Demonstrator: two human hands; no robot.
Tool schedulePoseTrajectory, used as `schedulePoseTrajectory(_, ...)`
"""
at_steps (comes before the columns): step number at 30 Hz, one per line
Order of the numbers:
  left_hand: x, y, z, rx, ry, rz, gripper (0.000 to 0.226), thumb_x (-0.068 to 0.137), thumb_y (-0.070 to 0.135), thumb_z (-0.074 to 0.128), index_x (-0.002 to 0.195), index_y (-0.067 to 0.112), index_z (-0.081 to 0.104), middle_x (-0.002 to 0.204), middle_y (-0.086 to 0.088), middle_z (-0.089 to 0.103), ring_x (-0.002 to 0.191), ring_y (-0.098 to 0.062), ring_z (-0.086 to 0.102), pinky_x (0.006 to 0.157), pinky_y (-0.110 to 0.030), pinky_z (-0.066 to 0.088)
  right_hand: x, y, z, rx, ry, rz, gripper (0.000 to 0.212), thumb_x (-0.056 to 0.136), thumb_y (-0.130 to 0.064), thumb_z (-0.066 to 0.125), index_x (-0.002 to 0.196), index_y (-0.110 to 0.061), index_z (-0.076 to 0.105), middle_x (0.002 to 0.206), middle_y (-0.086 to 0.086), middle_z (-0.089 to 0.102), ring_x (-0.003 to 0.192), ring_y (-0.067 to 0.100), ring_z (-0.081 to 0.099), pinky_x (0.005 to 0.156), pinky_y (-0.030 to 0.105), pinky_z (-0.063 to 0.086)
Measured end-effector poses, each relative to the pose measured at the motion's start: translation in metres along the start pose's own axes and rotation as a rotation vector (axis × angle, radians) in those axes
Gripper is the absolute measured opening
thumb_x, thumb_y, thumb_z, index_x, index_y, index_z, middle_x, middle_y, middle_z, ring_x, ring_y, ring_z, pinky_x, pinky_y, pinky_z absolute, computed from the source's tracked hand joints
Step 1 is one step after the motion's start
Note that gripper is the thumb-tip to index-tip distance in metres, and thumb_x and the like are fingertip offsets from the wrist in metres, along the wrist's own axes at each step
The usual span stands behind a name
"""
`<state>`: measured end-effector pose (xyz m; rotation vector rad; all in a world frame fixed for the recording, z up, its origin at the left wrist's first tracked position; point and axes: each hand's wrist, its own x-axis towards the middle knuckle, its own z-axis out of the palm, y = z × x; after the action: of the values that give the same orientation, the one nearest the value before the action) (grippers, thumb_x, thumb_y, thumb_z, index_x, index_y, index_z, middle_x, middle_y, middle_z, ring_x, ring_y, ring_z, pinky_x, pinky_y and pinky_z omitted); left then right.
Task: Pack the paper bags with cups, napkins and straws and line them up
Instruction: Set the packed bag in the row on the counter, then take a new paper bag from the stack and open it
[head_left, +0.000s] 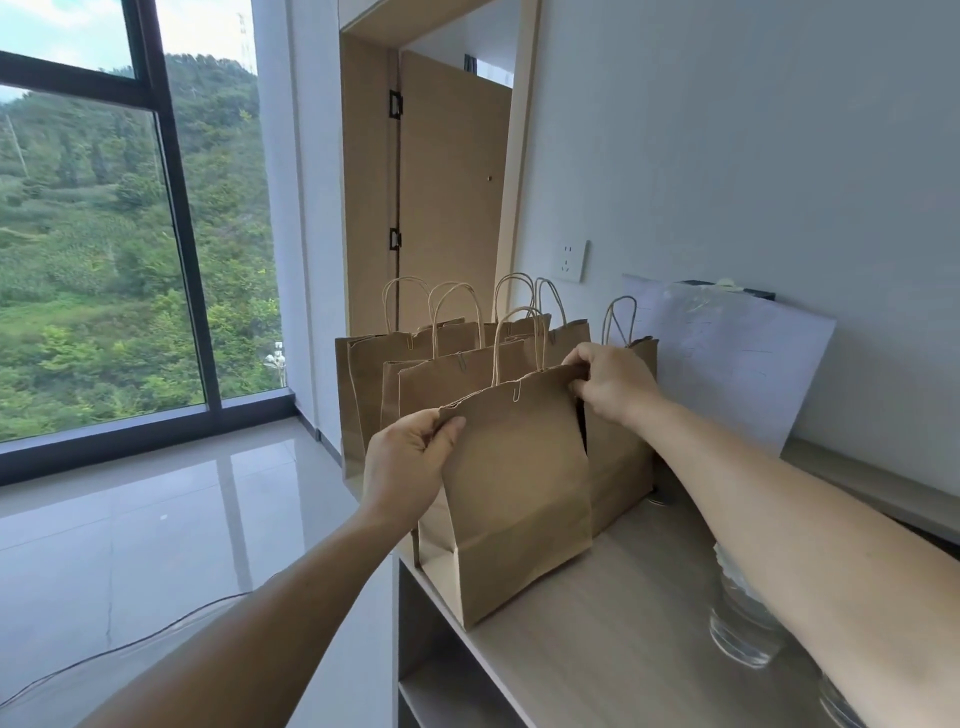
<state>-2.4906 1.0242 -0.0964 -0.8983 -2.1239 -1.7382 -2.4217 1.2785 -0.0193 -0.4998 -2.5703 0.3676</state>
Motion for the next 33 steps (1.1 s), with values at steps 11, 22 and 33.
schedulePoseTrajectory(11, -0.008, 0.045, 0.025, 0.613, 0.130, 0.657, 0.071, 0.075, 0.028, 0.073, 0.140, 0.022, 0.046, 0.144, -0.003, 0.042, 0.139, -0.027, 0.030, 0.116, -0.049, 0.014, -0.071, 0.007, -0.011, 0.003, 0.104, -0.017, 0.056, 0.089, -0.030, 0.067, 0.139, -0.022, 0.045, 0.142, -0.002, 0.041, 0.090, 0.009, 0.052, 0.087, 0.037, 0.051)
schedulePoseTrajectory(22, -0.086, 0.137, 0.144, 0.843, -0.588, 0.569, 0.055, 0.087, 0.050, 0.052, 0.133, 0.021, 0.046, 0.145, -0.005, 0.038, 0.138, -0.029, 0.025, 0.109, -0.049, 0.026, -0.252, 0.084, -0.097, -0.205, -0.118, 0.338, 0.073, 0.084, -0.042, 0.070, 0.147, -0.021, 0.039, 0.151, 0.001, 0.035, 0.138, 0.025, 0.034, 0.110, 0.041, 0.034)
schedulePoseTrajectory(33, -0.298, 0.318, 0.268, 0.592, -0.888, 0.860, 0.064, 0.085, 0.054, 0.054, 0.140, 0.022, 0.044, 0.146, -0.004, 0.042, 0.136, -0.029, 0.034, 0.108, -0.046, 0.030, -0.538, 0.158, -0.229, -0.269, 0.034, 0.687, 0.073, 0.088, -0.044, 0.067, 0.149, -0.018, 0.037, 0.152, 0.004, 0.035, 0.140, 0.024, 0.031, 0.112, 0.038, 0.033)
